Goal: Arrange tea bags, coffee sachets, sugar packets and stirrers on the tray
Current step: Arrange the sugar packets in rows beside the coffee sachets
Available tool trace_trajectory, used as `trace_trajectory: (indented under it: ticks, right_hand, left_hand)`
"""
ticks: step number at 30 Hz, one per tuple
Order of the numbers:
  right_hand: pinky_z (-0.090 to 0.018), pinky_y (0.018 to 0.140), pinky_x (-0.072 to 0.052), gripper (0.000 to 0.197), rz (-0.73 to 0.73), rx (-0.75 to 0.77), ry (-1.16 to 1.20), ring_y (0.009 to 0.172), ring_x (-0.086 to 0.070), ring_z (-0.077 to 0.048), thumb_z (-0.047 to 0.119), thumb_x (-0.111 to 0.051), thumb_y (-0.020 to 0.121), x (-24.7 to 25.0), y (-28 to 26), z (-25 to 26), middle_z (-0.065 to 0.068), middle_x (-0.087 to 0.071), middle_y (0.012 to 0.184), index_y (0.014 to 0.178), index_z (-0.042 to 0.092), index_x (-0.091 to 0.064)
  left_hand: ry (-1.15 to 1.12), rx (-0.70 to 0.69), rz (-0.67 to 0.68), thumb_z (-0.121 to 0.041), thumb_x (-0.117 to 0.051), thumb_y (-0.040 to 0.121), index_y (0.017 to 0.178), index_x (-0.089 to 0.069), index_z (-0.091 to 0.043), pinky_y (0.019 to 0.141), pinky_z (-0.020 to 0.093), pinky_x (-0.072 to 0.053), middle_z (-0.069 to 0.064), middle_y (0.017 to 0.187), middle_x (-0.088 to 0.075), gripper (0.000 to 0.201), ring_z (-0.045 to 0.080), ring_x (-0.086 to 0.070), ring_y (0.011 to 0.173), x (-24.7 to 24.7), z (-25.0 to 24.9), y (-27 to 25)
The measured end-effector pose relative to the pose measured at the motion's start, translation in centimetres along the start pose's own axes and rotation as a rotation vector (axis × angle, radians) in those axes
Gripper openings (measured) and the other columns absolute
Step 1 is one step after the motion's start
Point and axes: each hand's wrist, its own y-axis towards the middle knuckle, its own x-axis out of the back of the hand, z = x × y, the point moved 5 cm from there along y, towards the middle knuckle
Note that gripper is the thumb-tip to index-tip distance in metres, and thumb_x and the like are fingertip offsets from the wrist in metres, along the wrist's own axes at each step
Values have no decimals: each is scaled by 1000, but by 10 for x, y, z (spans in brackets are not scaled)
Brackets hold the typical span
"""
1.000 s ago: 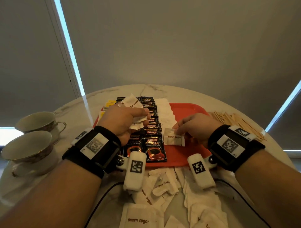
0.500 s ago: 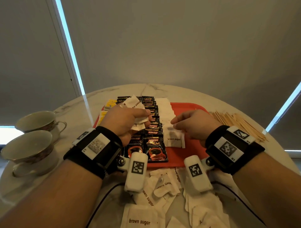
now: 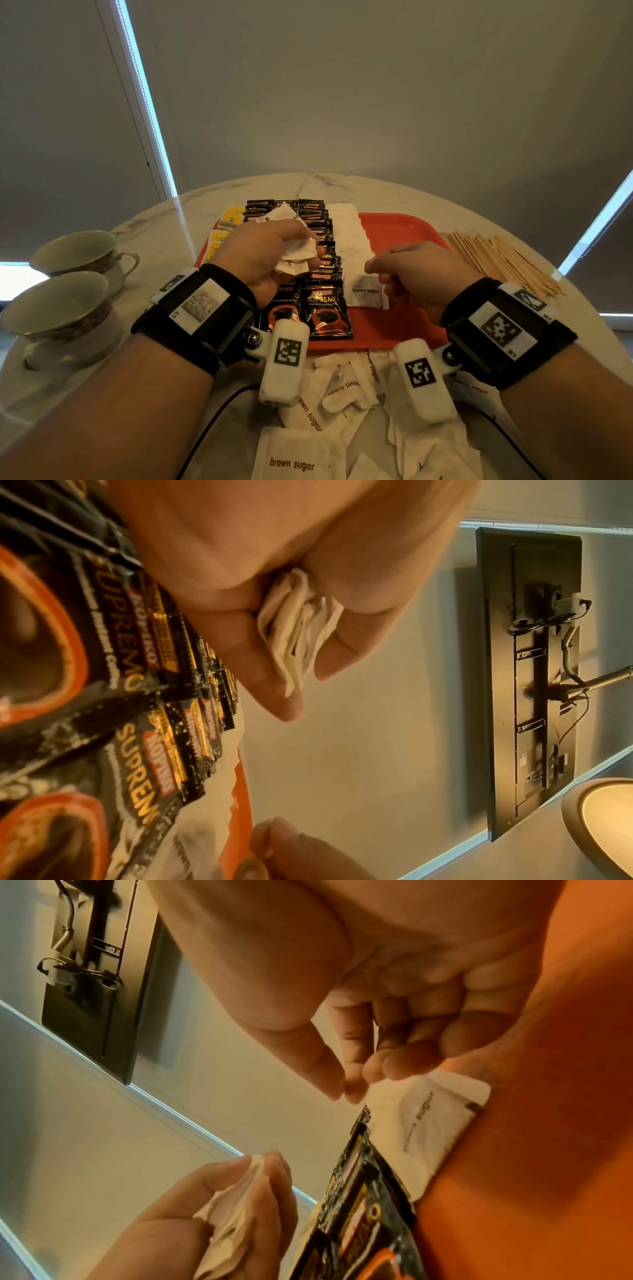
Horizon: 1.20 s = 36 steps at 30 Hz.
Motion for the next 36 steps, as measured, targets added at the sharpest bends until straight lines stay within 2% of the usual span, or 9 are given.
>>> trace_trajectory:
  ticks: [5, 10, 15, 20, 23, 26, 29, 33, 36]
  right_hand:
    - [-32, 56, -44, 13, 68, -38, 104, 55, -54, -18, 13, -72, 91, -9, -11, -4, -9, -61, 71, 89, 1, -76]
    - [-29, 60, -48, 17, 146, -93, 86, 60, -56, -18, 11, -67, 94, -19, -14, -3, -10, -61, 72, 100, -4, -74]
    - [-29, 63, -51, 20, 154, -101, 28, 60, -60, -17, 16, -68, 95, -19, -9, -1, -5, -65, 65, 98, -3, -75]
    - [-27, 62, -49, 24, 189, -100, -19, 62, -58, -16, 19, -64, 99, -19, -8, 2, -6, -64, 69, 97, -2, -75]
    - [-32, 69, -49, 16, 49, 4, 138, 71, -58, -18, 18, -67, 96, -7, 0, 7, -7, -66, 83, 96, 4, -73]
    - [-40, 99, -49, 7, -145, 104, 253, 111, -64, -20, 31, -67, 96, 6, 8, 10, 4, -69, 111, 100, 26, -70]
    - [-42, 113, -39, 46, -85, 22, 429, 138, -47, -28, 34, -60, 101, 0, 15, 6, -6, -53, 147, 142, 17, -52]
    - [-46, 117, -35, 59, 19, -10, 499, 142, -42, -27, 39, -59, 101, -9, 25, 5, -8, -41, 158, 153, 20, -39]
    - [-42, 111, -39, 59, 9, -11, 524, 126, -55, -24, 40, -63, 98, -9, 28, 10, -6, -56, 141, 149, 16, -44]
  left_hand:
    - [0, -7, -4, -1, -66, 94, 96, -67, 1, 61, 32, -64, 14, 72, -75, 3, 23, -74, 64, 0, -2, -1]
    - [-14, -16, -14, -1, -66, 94, 100, -66, 1, 57, 32, -62, 14, 73, -75, 6, 23, -75, 65, 0, -2, -3]
    - [-27, -26, -16, 0, -66, 95, 103, -65, 2, 55, 31, -62, 13, 73, -75, 9, 22, -75, 64, 0, -3, -4]
    - [-9, -15, -11, -2, -66, 95, 99, -67, 1, 58, 31, -63, 13, 73, -76, 5, 22, -75, 64, 0, -3, -4]
    - [-23, -24, 1, -2, -64, 95, 101, -66, 2, 59, 31, -63, 14, 72, -75, 7, 23, -75, 64, 0, -5, -3]
    - [-41, -30, 0, -2, -61, 97, 107, -63, 3, 61, 34, -64, 14, 71, -75, 11, 24, -74, 65, 0, -5, -3]
    - [-66, -12, -2, 1, -54, 97, 105, -60, 0, 65, 37, -64, 17, 82, -75, 10, 28, -75, 73, -3, -5, -5]
    - [-119, 20, 33, 5, -45, 97, 114, -57, -1, 65, 38, -66, 21, 93, -78, 22, 35, -79, 85, -4, -3, -5]
    - [-106, 54, 29, 4, -53, 101, 121, -57, 2, 63, 38, -66, 24, 100, -78, 20, 37, -78, 91, -3, 1, -4]
